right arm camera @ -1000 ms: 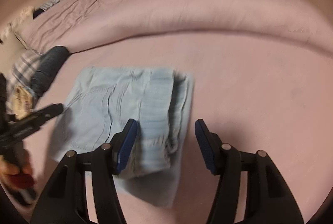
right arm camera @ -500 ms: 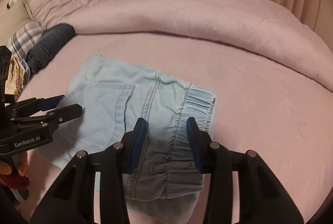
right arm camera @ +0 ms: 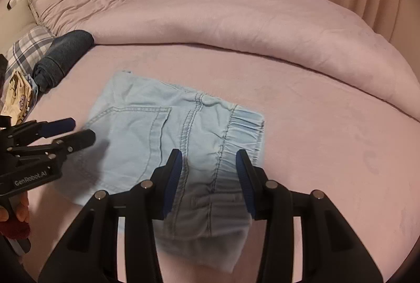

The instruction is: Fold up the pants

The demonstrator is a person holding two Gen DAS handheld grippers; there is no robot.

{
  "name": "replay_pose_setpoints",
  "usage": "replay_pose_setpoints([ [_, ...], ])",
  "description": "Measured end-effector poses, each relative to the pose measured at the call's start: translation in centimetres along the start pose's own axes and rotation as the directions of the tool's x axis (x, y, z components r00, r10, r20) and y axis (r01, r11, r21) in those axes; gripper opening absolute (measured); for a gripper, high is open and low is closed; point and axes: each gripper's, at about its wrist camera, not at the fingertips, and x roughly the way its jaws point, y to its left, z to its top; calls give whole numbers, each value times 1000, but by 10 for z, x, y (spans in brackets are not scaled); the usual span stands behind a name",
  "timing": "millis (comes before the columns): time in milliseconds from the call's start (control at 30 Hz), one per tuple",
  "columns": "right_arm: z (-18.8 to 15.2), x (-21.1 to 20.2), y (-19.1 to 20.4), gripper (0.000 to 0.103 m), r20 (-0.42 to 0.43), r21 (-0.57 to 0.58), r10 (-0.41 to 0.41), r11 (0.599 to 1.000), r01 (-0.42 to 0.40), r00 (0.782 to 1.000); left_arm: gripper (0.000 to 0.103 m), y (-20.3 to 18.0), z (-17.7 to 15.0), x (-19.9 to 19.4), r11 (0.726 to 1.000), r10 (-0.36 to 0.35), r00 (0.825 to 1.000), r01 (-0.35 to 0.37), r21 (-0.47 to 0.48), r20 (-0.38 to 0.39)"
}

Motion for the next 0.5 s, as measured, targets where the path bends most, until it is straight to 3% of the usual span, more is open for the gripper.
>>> replay_pose_setpoints([
  [133, -1, -21, 6, 45, 1, 1, -11, 1000, 11, 1000, 63, -2, 0, -24, 1000, 0, 1000, 0, -7, 18],
  [300, -3, -42, 13, 46, 4, 8, 3, 1000, -3, 1000, 64, -8, -1, -49, 1000, -5, 1000, 5, 1, 25],
  [433, -7, -64, 18, 46, 13, 4, 5, 1000, -5, 1000, 76, -16, -4, -70, 1000, 3, 999, -3, 16, 41],
  [500, -6, -75, 20, 47, 14, -4, 1, 1000, -1, 1000, 76, -18, -5, -82, 1000, 4, 999, -5, 14, 49],
])
